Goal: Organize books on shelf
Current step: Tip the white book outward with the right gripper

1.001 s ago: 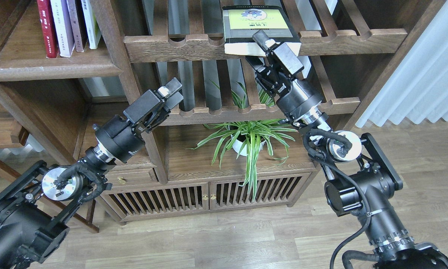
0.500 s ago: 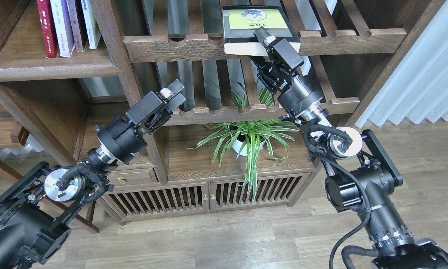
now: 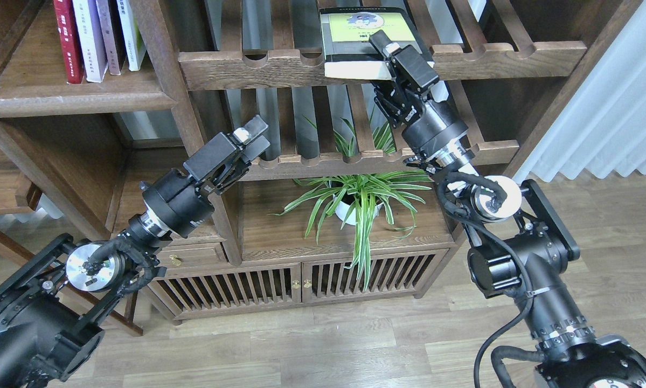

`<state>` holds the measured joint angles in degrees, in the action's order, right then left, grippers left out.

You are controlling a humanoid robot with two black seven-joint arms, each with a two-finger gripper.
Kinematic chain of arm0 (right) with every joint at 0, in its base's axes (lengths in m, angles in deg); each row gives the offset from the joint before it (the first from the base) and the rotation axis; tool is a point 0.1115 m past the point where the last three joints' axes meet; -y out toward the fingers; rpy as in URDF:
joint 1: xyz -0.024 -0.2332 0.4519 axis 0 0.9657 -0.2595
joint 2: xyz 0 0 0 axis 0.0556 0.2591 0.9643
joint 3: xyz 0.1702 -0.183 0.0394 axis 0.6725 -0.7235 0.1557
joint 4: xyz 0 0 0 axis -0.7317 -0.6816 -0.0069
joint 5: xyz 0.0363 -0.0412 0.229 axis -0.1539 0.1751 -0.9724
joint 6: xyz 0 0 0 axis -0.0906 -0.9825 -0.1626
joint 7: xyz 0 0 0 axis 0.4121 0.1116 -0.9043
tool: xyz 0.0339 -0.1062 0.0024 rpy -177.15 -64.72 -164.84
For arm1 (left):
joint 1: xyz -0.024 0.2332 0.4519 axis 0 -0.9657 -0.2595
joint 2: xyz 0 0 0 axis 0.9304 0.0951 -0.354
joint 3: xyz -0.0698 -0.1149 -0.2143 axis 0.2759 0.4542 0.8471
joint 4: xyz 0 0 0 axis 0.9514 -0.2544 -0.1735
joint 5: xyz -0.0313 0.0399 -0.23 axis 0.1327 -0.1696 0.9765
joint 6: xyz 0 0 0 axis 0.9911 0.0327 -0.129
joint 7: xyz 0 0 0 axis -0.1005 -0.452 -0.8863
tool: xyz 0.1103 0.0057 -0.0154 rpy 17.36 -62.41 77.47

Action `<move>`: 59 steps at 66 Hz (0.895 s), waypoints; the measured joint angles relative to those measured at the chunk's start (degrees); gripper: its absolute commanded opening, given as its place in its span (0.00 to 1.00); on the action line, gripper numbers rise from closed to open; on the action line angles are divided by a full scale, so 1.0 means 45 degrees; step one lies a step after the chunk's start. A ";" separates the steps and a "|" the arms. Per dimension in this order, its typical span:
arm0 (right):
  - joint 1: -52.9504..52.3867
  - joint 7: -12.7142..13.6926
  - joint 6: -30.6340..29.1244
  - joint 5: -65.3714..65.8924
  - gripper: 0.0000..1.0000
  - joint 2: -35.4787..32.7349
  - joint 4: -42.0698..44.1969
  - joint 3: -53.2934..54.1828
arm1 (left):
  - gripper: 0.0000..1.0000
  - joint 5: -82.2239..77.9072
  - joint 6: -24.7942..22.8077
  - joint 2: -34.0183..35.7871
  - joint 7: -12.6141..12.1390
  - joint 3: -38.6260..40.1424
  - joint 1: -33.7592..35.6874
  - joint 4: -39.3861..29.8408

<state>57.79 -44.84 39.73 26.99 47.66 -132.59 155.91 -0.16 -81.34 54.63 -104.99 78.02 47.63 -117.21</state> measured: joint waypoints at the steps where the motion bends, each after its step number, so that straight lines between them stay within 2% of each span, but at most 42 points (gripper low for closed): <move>1: 0.0009 -0.0002 -0.0022 -0.0021 0.39 0.0000 -0.0005 0.0001 | 0.93 0.0000 0.0000 0.0000 0.0000 0.0001 0.0000 0.0000; 13: 0.0061 -0.0014 -0.0168 -0.0390 0.20 0.0000 -0.0037 0.0029 | 0.93 0.0000 0.0000 0.0013 0.0000 0.0047 0.0012 0.0000; 28: 0.0075 0.0036 -0.0347 -0.0849 0.11 0.0000 -0.0074 0.0029 | 0.94 0.0000 0.0000 -0.0040 0.0076 0.0082 0.0014 0.0000; 32: 0.0093 0.0079 -0.0483 -0.0923 0.08 0.0000 -0.0073 0.0046 | 0.94 0.0000 0.0000 -0.0173 0.0252 0.0109 0.0012 0.0019; 39: 0.0333 0.0191 -0.0915 -0.1197 0.06 0.0000 -0.0071 0.0048 | 0.94 0.0039 0.0000 -0.0489 0.0872 0.0146 0.0000 0.0072; 44: 0.0634 0.0396 -0.1462 -0.1522 0.05 0.0000 -0.0092 0.0025 | 0.95 0.0099 0.0000 -0.0591 0.1235 0.0148 -0.0004 0.0091; 45: 0.0868 0.0643 -0.1887 -0.1763 0.05 -0.0001 -0.0150 0.0012 | 0.95 0.0154 0.0000 -0.0618 0.1340 0.0148 -0.0004 0.0091; 59: 0.2085 0.1615 -0.2444 -0.2929 0.05 0.0000 -0.0662 -0.0073 | 0.95 0.1033 0.0000 -0.0713 0.1294 0.0125 0.0013 0.0084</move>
<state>67.17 -37.58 28.73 13.81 47.65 -135.57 155.58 4.49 -81.34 51.43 -99.16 78.58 47.69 -116.83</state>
